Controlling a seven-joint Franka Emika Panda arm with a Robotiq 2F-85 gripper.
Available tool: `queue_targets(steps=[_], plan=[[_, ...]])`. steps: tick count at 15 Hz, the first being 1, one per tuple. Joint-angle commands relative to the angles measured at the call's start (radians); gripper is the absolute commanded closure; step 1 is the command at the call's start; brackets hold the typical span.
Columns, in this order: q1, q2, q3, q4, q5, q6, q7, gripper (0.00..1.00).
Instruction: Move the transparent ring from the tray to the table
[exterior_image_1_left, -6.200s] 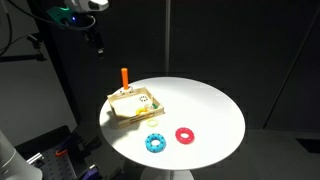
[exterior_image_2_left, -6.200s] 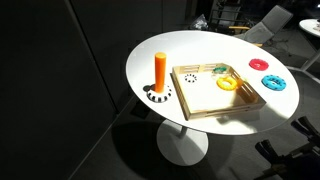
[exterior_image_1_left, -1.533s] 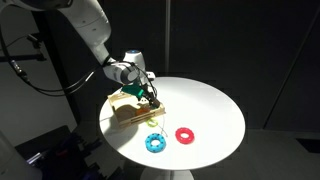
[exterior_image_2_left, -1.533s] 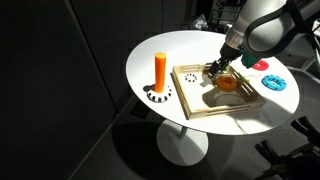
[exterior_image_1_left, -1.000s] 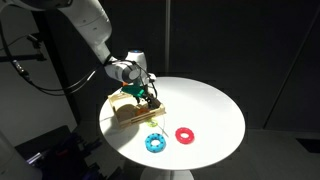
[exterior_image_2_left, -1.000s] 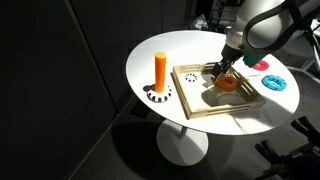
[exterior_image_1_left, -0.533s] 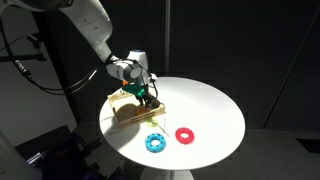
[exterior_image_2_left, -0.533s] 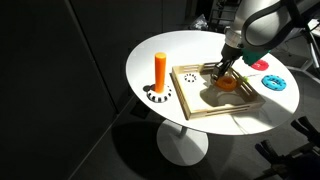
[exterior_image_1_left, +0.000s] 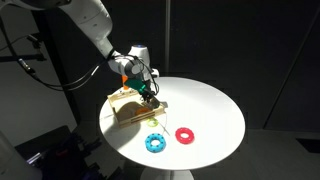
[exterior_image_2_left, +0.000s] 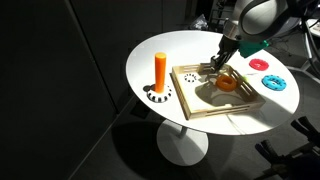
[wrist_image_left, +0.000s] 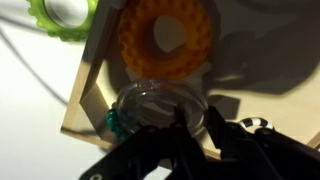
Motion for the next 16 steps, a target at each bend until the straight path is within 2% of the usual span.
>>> queue_targets(steps=[1, 6, 16], plan=[[-0.015, -0.052, 0.013, 0.008, 0.048, -0.031, 0.006, 0.91], [-0.019, -0.116, -0.006, -0.008, 0.078, -0.039, 0.015, 0.91], [0.0, -0.213, -0.172, -0.143, -0.06, -0.048, 0.146, 0.91]])
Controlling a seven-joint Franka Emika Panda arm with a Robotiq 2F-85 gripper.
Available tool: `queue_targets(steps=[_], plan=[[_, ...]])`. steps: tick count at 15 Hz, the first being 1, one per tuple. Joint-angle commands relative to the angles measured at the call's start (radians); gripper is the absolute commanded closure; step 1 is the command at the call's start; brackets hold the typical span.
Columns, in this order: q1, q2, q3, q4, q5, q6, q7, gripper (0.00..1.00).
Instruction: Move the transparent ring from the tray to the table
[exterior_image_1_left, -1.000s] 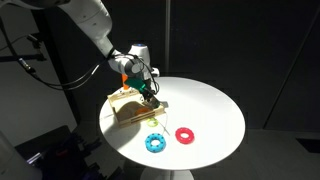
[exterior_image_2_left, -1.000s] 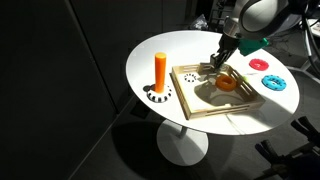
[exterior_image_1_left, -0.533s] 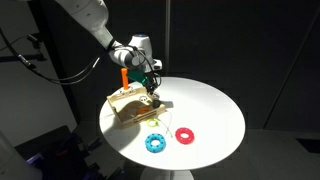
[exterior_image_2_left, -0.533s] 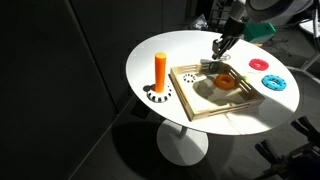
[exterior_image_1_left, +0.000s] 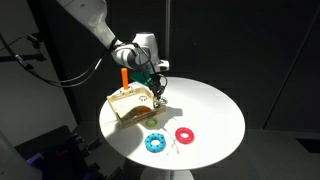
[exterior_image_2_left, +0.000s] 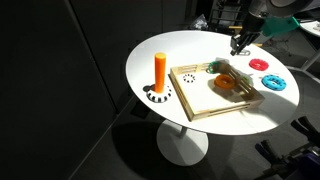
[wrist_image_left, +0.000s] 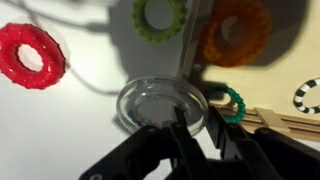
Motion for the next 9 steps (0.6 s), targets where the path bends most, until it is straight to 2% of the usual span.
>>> queue_targets(steps=[1, 9], plan=[[0.013, -0.061, -0.055, -0.095, -0.074, -0.007, 0.085, 0.91], [0.031, -0.072, -0.121, -0.249, -0.211, 0.052, 0.187, 0.91]])
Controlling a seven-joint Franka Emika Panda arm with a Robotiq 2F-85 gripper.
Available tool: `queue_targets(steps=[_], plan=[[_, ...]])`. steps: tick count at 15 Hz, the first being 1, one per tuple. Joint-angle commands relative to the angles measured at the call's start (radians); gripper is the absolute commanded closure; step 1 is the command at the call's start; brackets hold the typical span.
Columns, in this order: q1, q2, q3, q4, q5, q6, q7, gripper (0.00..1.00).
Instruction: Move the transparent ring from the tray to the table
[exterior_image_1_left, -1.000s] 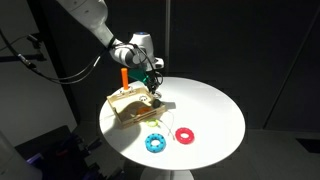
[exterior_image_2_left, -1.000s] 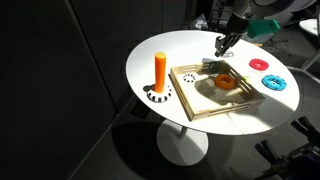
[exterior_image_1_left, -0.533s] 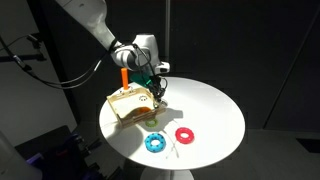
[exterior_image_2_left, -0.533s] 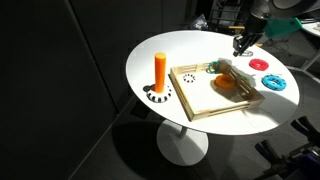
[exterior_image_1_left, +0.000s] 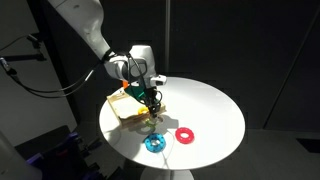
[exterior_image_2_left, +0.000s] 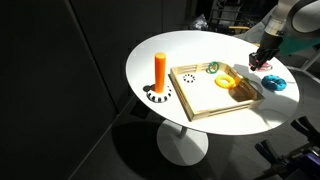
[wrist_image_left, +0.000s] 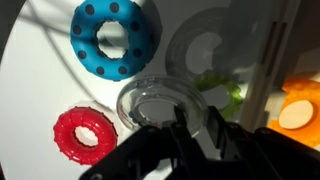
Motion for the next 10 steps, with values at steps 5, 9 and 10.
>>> queue_targets(steps=[5, 9, 10], plan=[[0.059, -0.021, -0.065, -0.121, -0.133, 0.114, 0.103, 0.91], [0.083, -0.02, -0.083, -0.14, -0.156, 0.125, 0.11, 0.46], [0.086, -0.02, -0.085, -0.141, -0.159, 0.123, 0.109, 0.41]])
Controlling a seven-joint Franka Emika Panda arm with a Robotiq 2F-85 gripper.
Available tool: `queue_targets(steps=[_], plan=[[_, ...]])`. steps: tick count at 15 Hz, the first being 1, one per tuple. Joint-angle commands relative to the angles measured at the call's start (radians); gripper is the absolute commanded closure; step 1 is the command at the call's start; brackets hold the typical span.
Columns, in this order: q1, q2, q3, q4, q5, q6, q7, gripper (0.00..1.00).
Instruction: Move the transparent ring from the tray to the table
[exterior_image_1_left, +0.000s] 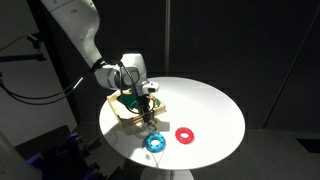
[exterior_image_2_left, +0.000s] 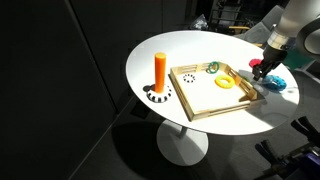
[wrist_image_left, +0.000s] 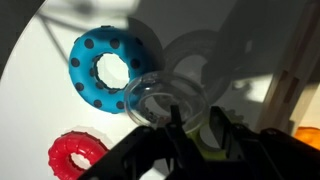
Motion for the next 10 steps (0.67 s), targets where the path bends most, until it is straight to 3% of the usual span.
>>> queue_targets(steps=[1, 5, 10], plan=[[0.021, -0.021, -0.021, -0.024, -0.033, 0.008, 0.024, 0.32], [-0.015, -0.041, 0.031, -0.025, 0.036, -0.047, -0.038, 0.01], [-0.093, -0.099, 0.151, 0.005, 0.231, -0.28, -0.192, 0.0]])
